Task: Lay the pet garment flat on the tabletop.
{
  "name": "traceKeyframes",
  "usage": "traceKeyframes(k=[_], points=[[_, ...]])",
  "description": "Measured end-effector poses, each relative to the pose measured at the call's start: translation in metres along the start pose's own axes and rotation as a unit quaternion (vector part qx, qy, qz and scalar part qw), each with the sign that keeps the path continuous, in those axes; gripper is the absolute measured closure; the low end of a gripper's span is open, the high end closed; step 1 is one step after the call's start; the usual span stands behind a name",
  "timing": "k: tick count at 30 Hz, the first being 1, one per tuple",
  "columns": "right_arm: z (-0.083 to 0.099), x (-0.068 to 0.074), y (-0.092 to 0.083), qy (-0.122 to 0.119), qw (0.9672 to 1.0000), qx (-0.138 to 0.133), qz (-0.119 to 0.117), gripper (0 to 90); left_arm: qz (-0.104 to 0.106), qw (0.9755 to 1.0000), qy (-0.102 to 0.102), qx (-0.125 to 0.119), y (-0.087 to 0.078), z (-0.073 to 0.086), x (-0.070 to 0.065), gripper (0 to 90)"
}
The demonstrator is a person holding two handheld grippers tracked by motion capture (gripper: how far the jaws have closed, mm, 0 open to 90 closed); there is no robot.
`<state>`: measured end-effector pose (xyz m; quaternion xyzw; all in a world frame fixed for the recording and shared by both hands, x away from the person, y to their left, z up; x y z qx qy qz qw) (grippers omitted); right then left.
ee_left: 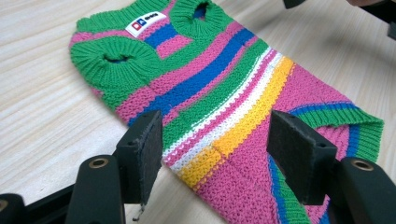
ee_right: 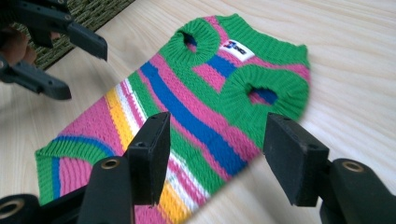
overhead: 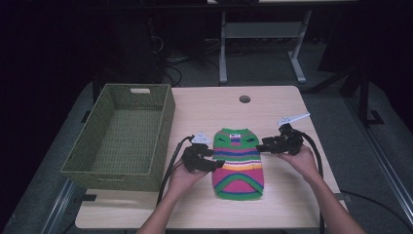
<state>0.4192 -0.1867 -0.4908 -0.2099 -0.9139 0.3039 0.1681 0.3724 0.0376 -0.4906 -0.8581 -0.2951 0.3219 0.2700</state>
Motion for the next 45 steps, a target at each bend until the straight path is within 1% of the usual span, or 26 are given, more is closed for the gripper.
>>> traceKeyframes(k=[3, 4, 6, 8, 10, 11, 12, 14, 17, 18, 20, 21, 22, 27, 28, 30, 33, 35, 36, 37, 38, 39, 40, 41, 43, 45], points=[[0.005, 0.0, -0.006, 0.005, 1.0, 0.003, 0.001, 39.8, 0.0, 1.0, -0.002, -0.002, -0.002, 0.0, -0.001, 35.2], [0.008, 0.001, -0.009, 0.004, 1.0, 0.002, 0.004, 39.6, 0.0, 1.0, 0.002, 0.0, -0.002, 0.0, -0.001, 34.9], [0.011, 0.0, -0.012, 0.006, 1.0, 0.0, 0.004, 38.9, -0.002, 1.0, 0.002, -0.001, -0.003, 0.001, -0.001, 34.1], [0.015, 0.001, -0.016, 0.008, 0.9999, -0.004, 0.006, 38.3, -0.003, 1.0, -0.003, -0.006, -0.003, 0.001, -0.002, 30.7], [0.021, 0.002, -0.02, 0.013, 0.9999, -0.005, 0.004, 37.6, -0.005, 0.9999, -0.005, -0.008, -0.004, 0.001, -0.002, 29.1], [0.024, 0.002, -0.022, 0.017, 0.9998, -0.006, 0.007, 37.6, -0.005, 0.9999, -0.007, -0.008, -0.004, 0.002, -0.002, 28.2], [0.026, 0.002, -0.023, 0.016, 0.9998, -0.007, 0.007, 37.5, -0.007, 1.0, -0.004, -0.004, -0.005, 0.003, -0.002, 27.4], [0.032, 0.003, -0.025, 0.02, 0.9998, -0.004, 0.008, 36.9, -0.007, 0.9999, -0.006, -0.005, -0.006, 0.003, -0.003, 26.3], [0.037, 0.005, -0.03, 0.022, 0.9997, -0.003, 0.01, 36.8, -0.005, 1.0, -0.005, -0.003, -0.008, 0.005, -0.004, 26.1], [0.039, 0.005, -0.031, 0.022, 0.9997, -0.006, 0.011, 36.8, -0.004, 1.0, -0.008, -0.004, -0.009, 0.006, -0.004, 26.1], [0.042, 0.007, -0.035, 0.021, 0.9997, -0.005, 0.012, 36.6, -0.006, 1.0, -0.003, -0.001, -0.011, 0.008, -0.004, 26.1], [0.044, 0.007, -0.036, 0.02, 0.9997, -0.004, 0.013, 36.1, -0.005, 1.0, -0.007, -0.004, -0.011, 0.008, -0.004, 26.1], [0.045, 0.008, -0.038, 0.022, 0.9997, -0.002, 0.013, 35.8, -0.006, 1.0, -0.005, -0.001, -0.012, 0.01, -0.003, 26.0], [0.051, 0.011, -0.045, 0.022, 0.9996, -0.006, 0.017, 35.7, -0.008, 0.9999, -0.013, -0.004, -0.017, 0.017, -0.001, 25.2], [0.053, 0.011, -0.047, 0.02, 0.9996, -0.005, 0.021, 35.5, -0.007, 0.9998, -0.017, -0.009, -0.018, 0.018, -0.001, 25.2], [0.056, 0.011, -0.048, 0.02, 0.9994, -0.005, 0.027, 35.0, -0.005, 0.9998, -0.018, -0.01, -0.02, 0.02, -0.001, 25.2], [0.062, 0.012, -0.052, 0.021, 0.9994, -0.003, 0.028, 34.7, -0.008, 0.9998, -0.014, -0.006, -0.022, 0.025, -0.001, 25.2], [0.064, 0.014, -0.055, 0.021, 0.9994, -0.007, 0.028, 34.7, -0.009, 0.9998, -0.016, -0.006, -0.022, 0.029, -0.002, 25.1], [0.065, 0.017, -0.057, 0.019, 0.9994, -0.014, 0.026, 34.6, -0.01, 0.9998, -0.015, -0.005, -0.022, 0.03, -0.002, 25.1], [0.066, 0.018, -0.058, 0.019, 0.9994, -0.015, 0.027, 34.4, -0.012, 0.9999, -0.009, -0.002, -0.023, 0.031, -0.001, 25.0], [0.067, 0.02, -0.061, 0.019, 0.9993, -0.017, 0.027, 33.8, -0.012, 0.9998, -0.012, -0.006, -0.023, 0.032, -0.002, 24.8], [0.067, 0.02, -0.061, 0.019, 0.9993, -0.017, 0.027, 33.8, -0.014, 0.9999, -0.007, -0.001, -0.024, 0.034, -0.001, 24.8], [0.068, 0.021, -0.062, 0.017, 0.9993, -0.019, 0.027, 33.7, -0.017, 0.9998, -0.009, -0.003, -0.024, 0.035, -0.002, 24.6], [0.069, 0.023, -0.064, 0.015, 0.9992, -0.021, 0.029, 33.7, -0.02, 0.9998, -0.006, 0.002, -0.024, 0.037, -0.001, 23.9], [0.072, 0.025, -0.066, 0.009, 0.9992, -0.022, 0.032, 33.6, -0.017, 0.9998, -0.011, 0.002, -0.025, 0.039, -0.001, 23.4], [0.076, 0.027, -0.068, 0.009, 0.9991, -0.021, 0.035, 33.4, -0.016, 0.9998, -0.011, 0.0, -0.025, 0.04, -0.002, 23.2]])
Point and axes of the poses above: each handheld gripper's, and its own axes: y roughly forward along the jaws, z roughly out of its underside, x roughly to its left, the point moved 8 cm from there along y, roughly forward along the jaws, and after that the axes turned 15 degrees about -y, right-handed, at the moved point
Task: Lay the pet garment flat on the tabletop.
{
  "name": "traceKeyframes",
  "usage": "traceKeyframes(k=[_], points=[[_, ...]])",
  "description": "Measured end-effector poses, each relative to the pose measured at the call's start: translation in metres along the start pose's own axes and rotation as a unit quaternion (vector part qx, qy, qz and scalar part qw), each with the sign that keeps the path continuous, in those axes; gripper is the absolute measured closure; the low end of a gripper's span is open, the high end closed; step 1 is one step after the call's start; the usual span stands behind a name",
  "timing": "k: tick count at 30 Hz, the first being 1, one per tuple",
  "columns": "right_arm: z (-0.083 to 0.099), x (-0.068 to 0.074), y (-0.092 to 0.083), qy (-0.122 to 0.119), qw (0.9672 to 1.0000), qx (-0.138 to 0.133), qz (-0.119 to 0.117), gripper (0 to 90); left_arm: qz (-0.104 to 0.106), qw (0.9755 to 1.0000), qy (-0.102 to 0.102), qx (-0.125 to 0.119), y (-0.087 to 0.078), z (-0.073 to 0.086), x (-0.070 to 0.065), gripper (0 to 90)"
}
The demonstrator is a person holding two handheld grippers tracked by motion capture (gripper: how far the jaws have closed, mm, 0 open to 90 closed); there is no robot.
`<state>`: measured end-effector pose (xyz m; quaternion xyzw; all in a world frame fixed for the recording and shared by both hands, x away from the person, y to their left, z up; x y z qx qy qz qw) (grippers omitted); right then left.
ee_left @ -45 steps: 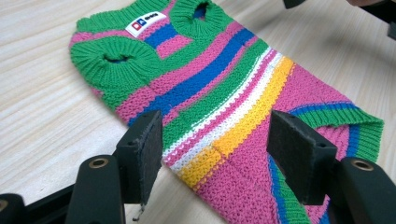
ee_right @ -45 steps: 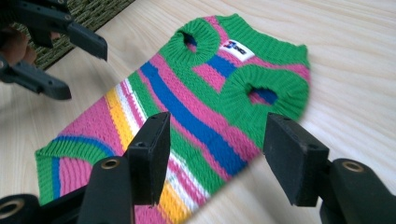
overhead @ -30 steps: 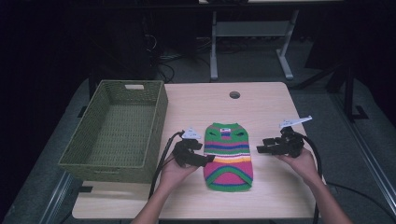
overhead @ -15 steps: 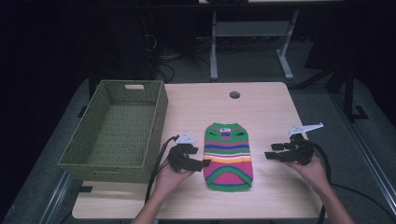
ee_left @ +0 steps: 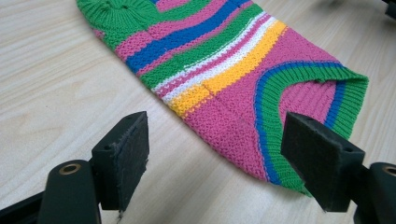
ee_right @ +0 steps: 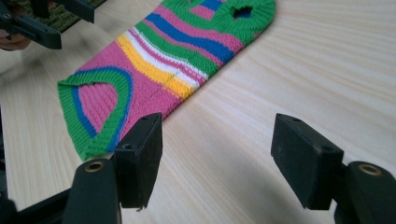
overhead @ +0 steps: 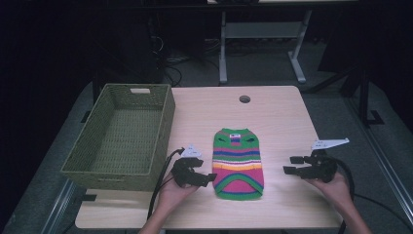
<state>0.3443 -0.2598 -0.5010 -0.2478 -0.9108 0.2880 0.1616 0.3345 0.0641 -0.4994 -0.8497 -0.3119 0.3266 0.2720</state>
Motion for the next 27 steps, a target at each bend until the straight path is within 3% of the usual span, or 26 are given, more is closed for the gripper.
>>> traceKeyframes(k=[11, 15, 18, 27], points=[[0.023, 0.013, -0.015, 0.007, 1.0, -0.001, 0.007, 32.0, -0.003, 1.0, -0.004, -0.005, -0.009, 0.01, 0.003, 22.0], [0.033, 0.012, -0.024, 0.006, 0.9996, -0.014, 0.025, 31.3, -0.007, 0.9999, -0.005, -0.007, -0.015, 0.017, 0.005, 22.0], [0.04, 0.012, -0.028, 0.012, 0.9994, -0.008, 0.03, 30.5, -0.008, 0.9999, -0.007, -0.006, -0.017, 0.023, 0.005, 22.0], [0.059, 0.016, -0.04, 0.016, 0.9987, -0.007, 0.047, 29.1, -0.011, 0.9999, 0.01, -0.001, -0.018, 0.033, 0.0, 21.0]])
Point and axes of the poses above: each handheld gripper's, and its own axes: y roughly forward along the jaws, z roughly out of its underside, x roughly to its left, the point moved 8 cm from there along y, roughly forward along the jaws, and after that the axes turned 15 degrees about -y, right-handed, at the moved point
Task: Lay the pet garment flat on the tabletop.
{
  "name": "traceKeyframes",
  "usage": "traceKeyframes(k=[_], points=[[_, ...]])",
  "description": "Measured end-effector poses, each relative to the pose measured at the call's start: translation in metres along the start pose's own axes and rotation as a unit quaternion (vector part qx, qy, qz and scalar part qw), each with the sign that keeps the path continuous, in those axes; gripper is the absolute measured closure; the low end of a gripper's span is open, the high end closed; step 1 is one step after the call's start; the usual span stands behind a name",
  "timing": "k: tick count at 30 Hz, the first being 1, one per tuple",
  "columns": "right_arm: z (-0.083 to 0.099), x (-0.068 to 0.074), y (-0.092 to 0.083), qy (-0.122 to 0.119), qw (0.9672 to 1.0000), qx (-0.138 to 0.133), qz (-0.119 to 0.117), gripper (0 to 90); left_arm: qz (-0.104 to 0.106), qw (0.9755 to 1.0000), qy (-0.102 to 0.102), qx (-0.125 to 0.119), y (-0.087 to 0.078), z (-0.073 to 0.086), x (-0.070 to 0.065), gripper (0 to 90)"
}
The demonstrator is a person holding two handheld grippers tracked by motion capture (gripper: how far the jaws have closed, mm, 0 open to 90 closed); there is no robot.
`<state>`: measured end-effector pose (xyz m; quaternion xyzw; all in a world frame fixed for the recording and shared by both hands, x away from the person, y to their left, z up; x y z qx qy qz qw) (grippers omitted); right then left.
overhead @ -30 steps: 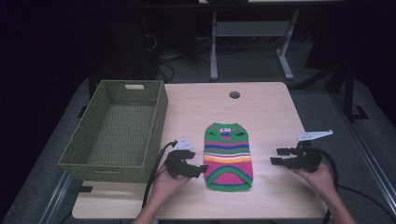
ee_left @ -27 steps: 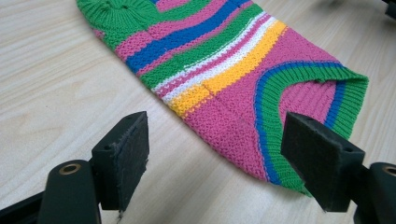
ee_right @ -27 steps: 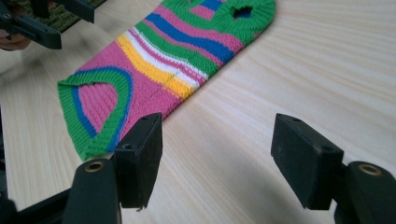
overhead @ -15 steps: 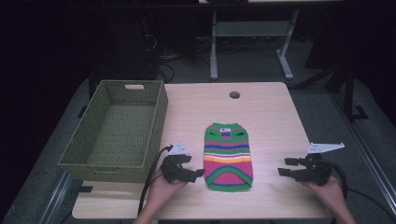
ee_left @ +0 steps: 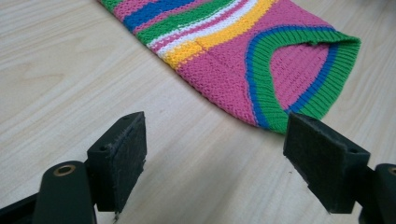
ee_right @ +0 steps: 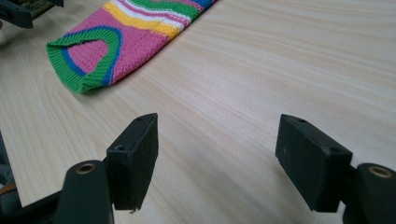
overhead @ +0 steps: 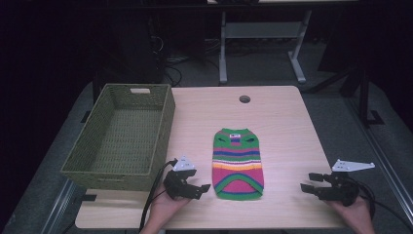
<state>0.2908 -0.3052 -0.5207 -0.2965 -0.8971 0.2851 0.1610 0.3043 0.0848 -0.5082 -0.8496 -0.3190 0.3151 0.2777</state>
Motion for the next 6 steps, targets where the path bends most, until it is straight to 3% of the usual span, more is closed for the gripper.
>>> traceKeyframes(k=[6], points=[[0.009, 0.0058, -0.0059, 0.011, 0.9998, -0.012, 0.01, 27.8, -0.004, 0.9999, 0.016, 0.0, -0.006, 0.0065, -0.0015, 20.0]])
Point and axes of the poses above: each handheld gripper's, and its own axes: y roughly forward along the jaws, z roughly out of its underside, x roughly to its left, the point moved 8 cm from there along y, roughly forward along the jaws, and after that the axes turned 15 degrees about -y, right-handed, at the moved point
